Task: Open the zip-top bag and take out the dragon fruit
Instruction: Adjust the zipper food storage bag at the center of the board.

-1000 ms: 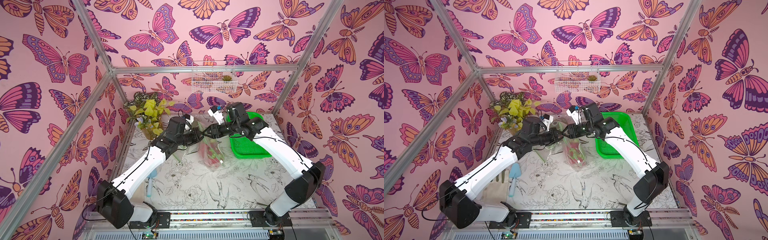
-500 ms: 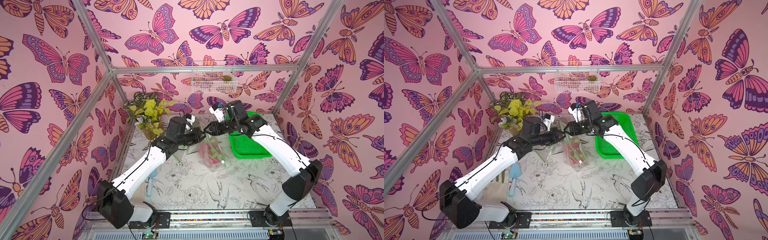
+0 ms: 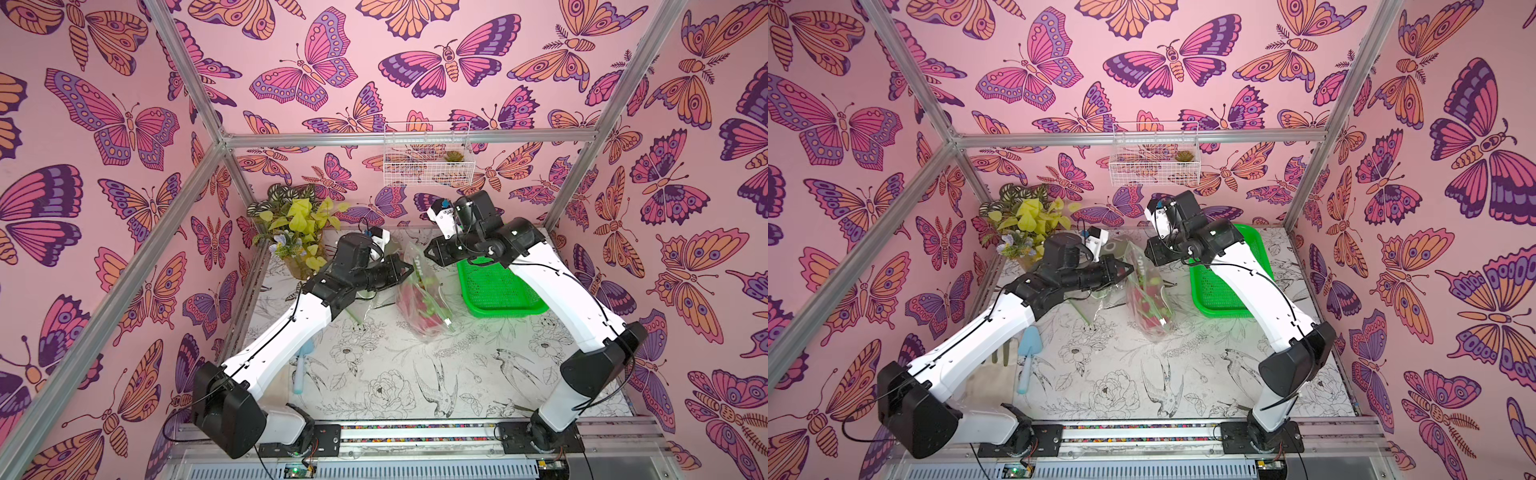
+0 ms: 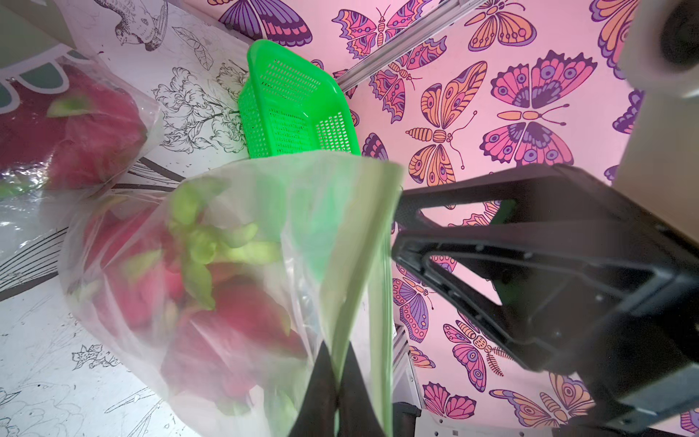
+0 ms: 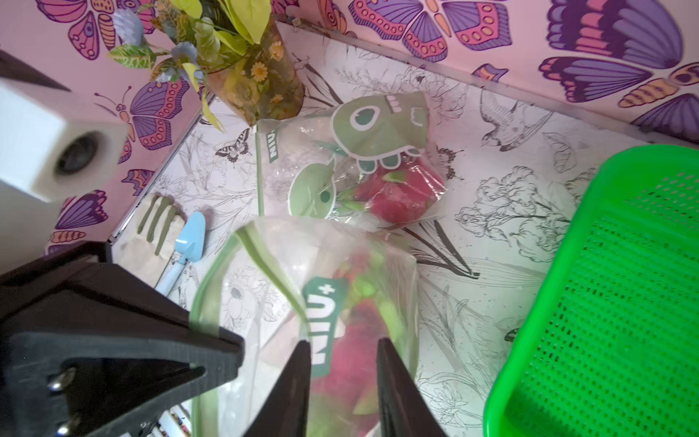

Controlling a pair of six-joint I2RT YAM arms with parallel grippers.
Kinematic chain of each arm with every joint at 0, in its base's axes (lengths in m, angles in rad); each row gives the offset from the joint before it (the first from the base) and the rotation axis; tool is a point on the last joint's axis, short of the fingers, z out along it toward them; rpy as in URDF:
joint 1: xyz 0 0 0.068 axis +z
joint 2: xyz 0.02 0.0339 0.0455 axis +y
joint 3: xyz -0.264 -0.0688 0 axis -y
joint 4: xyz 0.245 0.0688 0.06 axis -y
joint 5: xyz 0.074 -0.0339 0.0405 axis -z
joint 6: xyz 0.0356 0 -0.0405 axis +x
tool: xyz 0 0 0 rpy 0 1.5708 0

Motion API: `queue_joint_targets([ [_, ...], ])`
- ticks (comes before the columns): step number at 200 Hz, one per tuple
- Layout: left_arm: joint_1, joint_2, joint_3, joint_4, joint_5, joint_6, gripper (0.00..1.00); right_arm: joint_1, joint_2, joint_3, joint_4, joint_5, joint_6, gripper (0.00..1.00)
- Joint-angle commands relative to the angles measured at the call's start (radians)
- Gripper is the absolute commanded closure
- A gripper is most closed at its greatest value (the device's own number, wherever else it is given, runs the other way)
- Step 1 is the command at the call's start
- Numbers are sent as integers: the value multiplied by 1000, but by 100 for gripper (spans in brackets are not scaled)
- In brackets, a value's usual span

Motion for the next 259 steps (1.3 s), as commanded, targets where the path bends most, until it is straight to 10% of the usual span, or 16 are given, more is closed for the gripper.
queue_joint_targets([
  [1,-5,-32,0,6,4,20,100,-20,1,18,-87,44,-42,68],
  [59,-5,-16,7,4,2,21,100,-11,-68,-82,39,-333,54,55],
  [181,-7,6,-3,73,53,4,100,12,-23,-98,120,-294,102,53],
  [259,-8,7,5,74,54,14,100,12,29,-60,95,-255,78,99],
])
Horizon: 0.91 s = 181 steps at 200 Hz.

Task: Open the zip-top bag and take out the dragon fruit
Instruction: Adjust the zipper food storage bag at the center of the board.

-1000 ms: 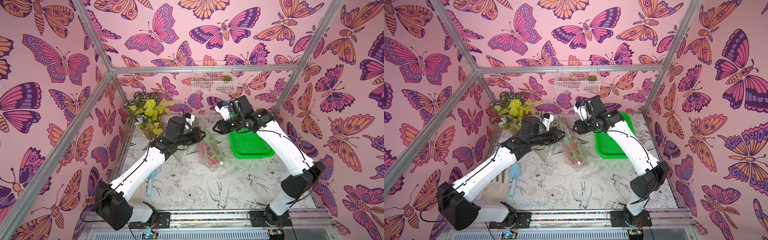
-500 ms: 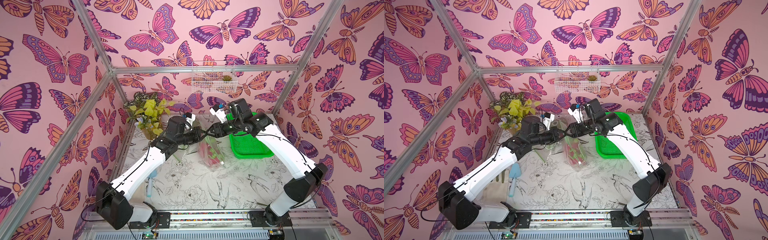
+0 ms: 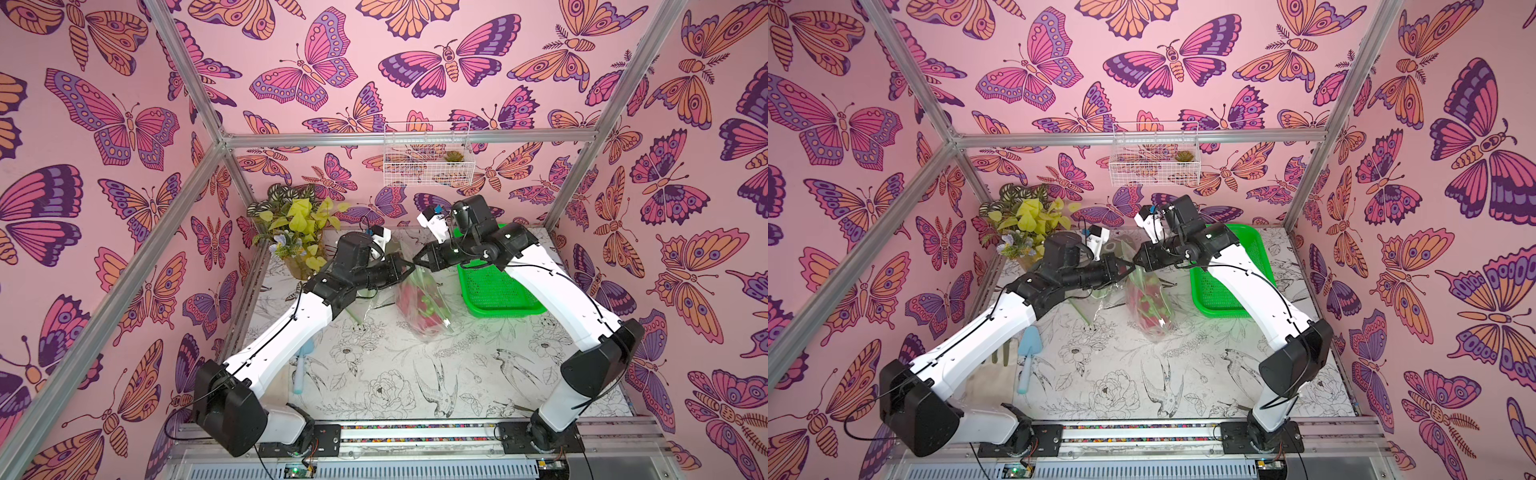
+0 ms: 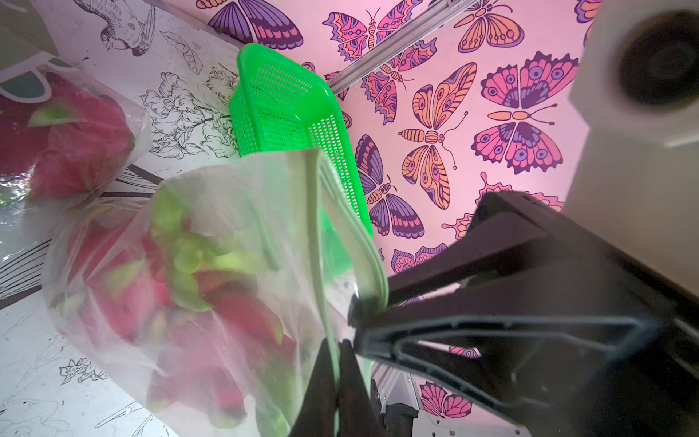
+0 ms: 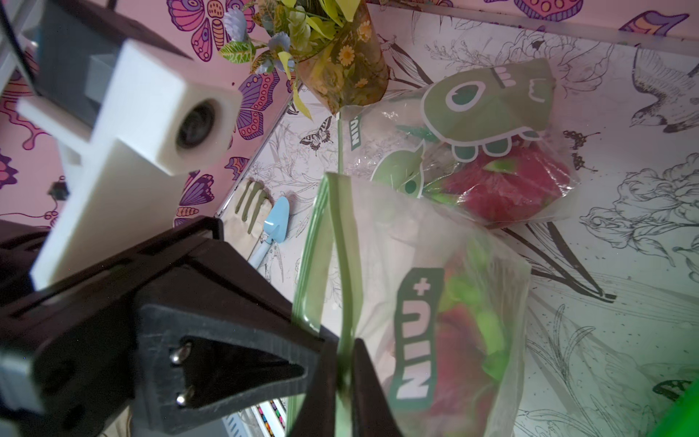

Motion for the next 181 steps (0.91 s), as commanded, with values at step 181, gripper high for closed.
queue_joint_targets([
  [181,-5,-87,34,-240,-89,100,100,-10,42,185,-250,382,-244,100],
])
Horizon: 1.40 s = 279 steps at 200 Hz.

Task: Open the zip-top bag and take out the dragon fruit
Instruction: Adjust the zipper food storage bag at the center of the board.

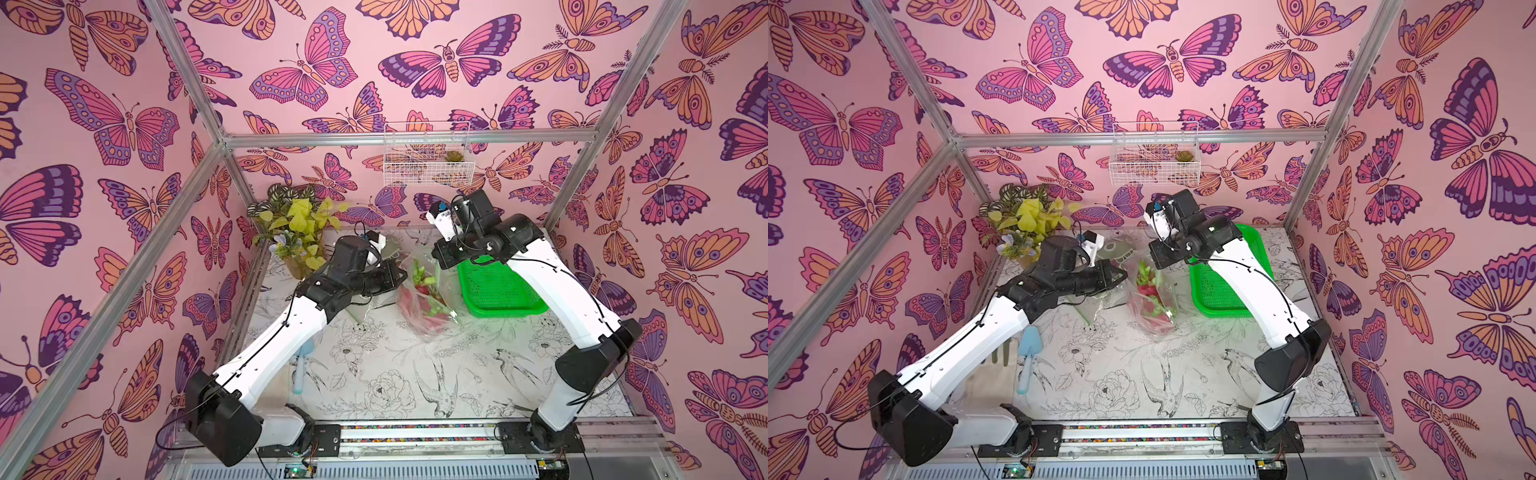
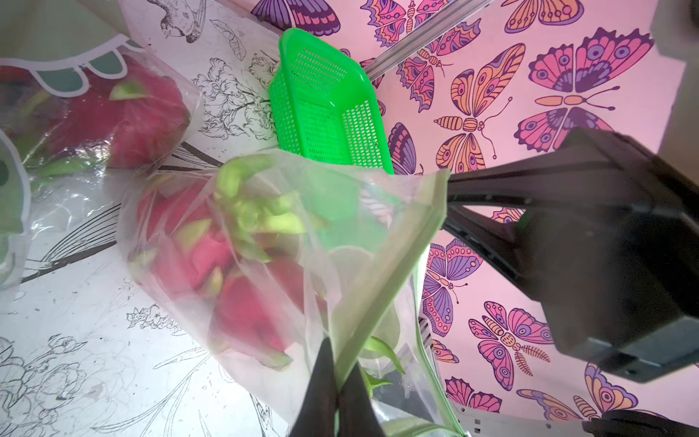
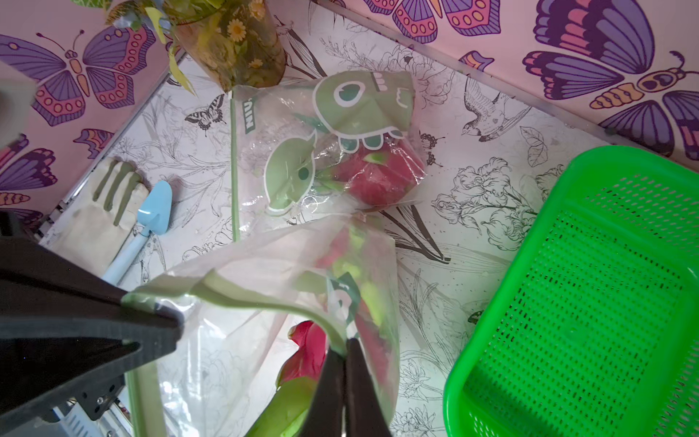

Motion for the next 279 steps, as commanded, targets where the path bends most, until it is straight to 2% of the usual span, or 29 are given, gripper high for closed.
queue_joint_targets([
  [1,-2,-31,22,-56,-16,40,100,-8,7,38,-43,52,-45,100],
  [64,16,-43,51,-137,-1,108,100,-9,6,71,-89,19,-99,100],
  [86,15,-34,57,-136,38,122,100,-10,7,77,-86,-48,-74,100],
  [105,7,-25,70,-133,76,154,93,-4,5,76,-68,-117,-22,100],
  [142,5,-51,82,-140,108,212,76,32,-1,37,-3,-165,91,100],
  [176,5,-156,124,-221,42,289,67,57,-6,9,61,-174,165,100],
  [215,-10,-172,190,-282,37,358,66,67,-9,7,110,-182,214,100],
  [279,-55,11,252,-284,44,393,70,72,-11,-16,162,-200,256,100],
])
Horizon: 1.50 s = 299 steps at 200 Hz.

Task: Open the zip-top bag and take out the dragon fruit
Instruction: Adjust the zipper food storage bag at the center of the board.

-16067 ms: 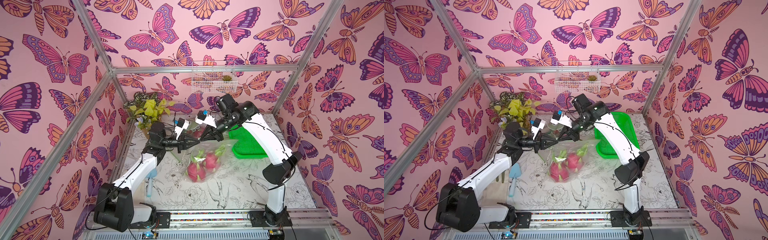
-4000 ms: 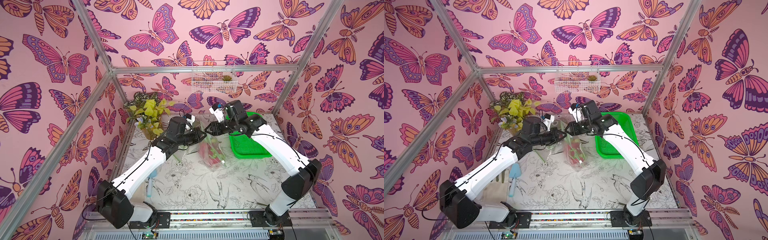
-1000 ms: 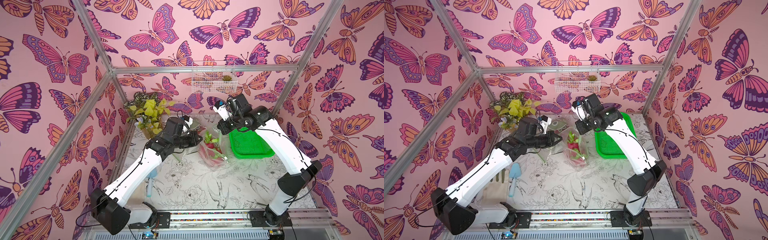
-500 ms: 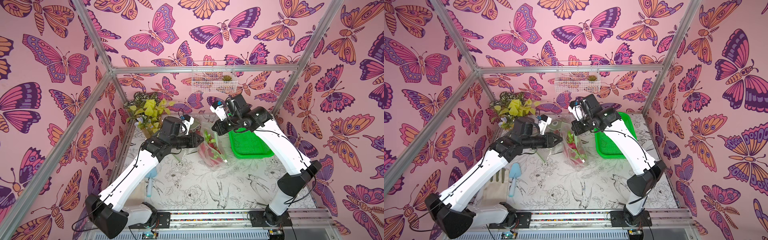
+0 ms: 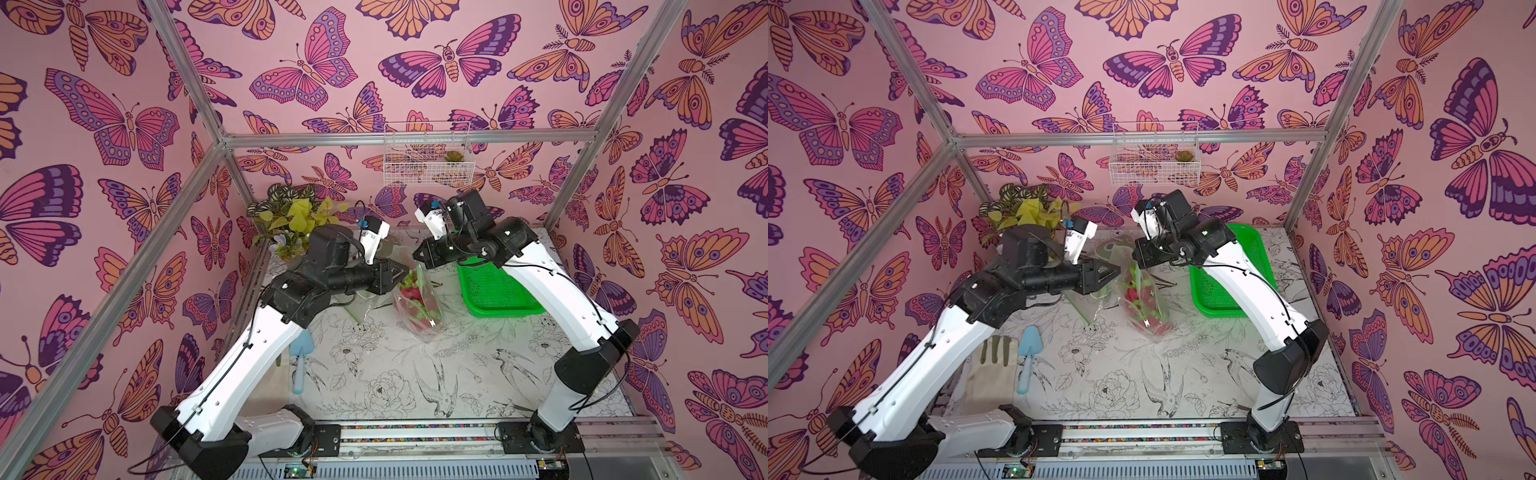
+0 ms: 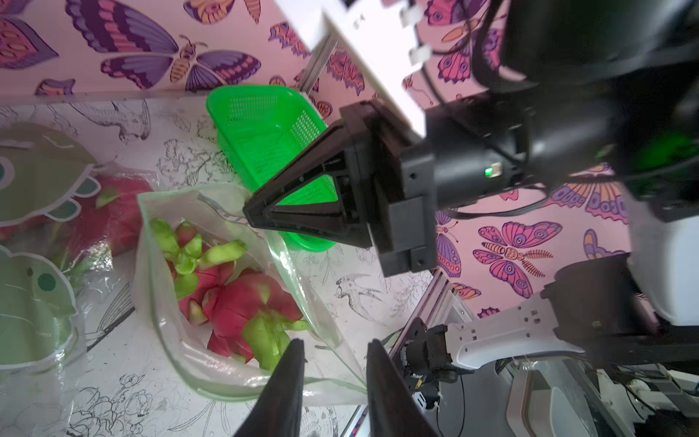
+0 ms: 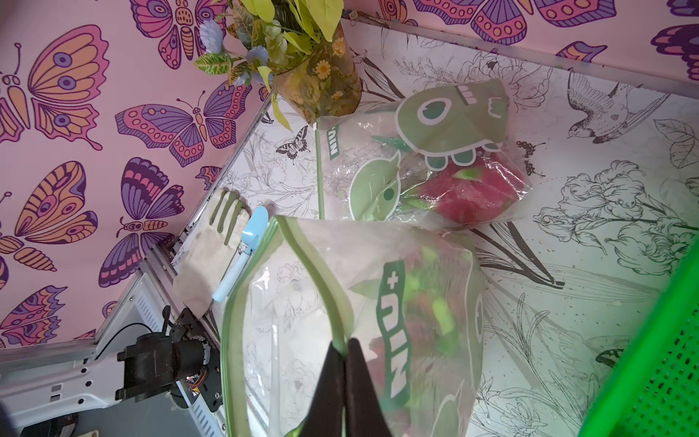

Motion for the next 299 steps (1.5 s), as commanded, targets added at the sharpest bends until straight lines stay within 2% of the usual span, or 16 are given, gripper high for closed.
queue_joint_targets([
  [1,-11,70,21,-36,-7,36,70,11,-12,-11,53,-21,31,100],
  [34,-11,145,35,-94,-27,71,70,12,-24,-31,75,-30,42,100],
  [58,-13,193,73,-208,-62,109,70,12,-41,-58,99,-38,50,100],
  [98,-25,207,97,-364,-131,175,66,12,-75,-114,153,-59,70,100],
  [130,-35,195,96,-448,-120,214,62,23,-101,-162,217,-83,104,100],
  [202,-39,44,59,-386,-150,204,61,82,-153,-305,383,-113,206,100],
  [236,-39,-54,-24,-335,-166,181,60,116,-164,-363,503,-119,274,100],
  [299,-39,-147,-201,-273,-188,122,63,170,-137,-354,567,-130,312,100],
])
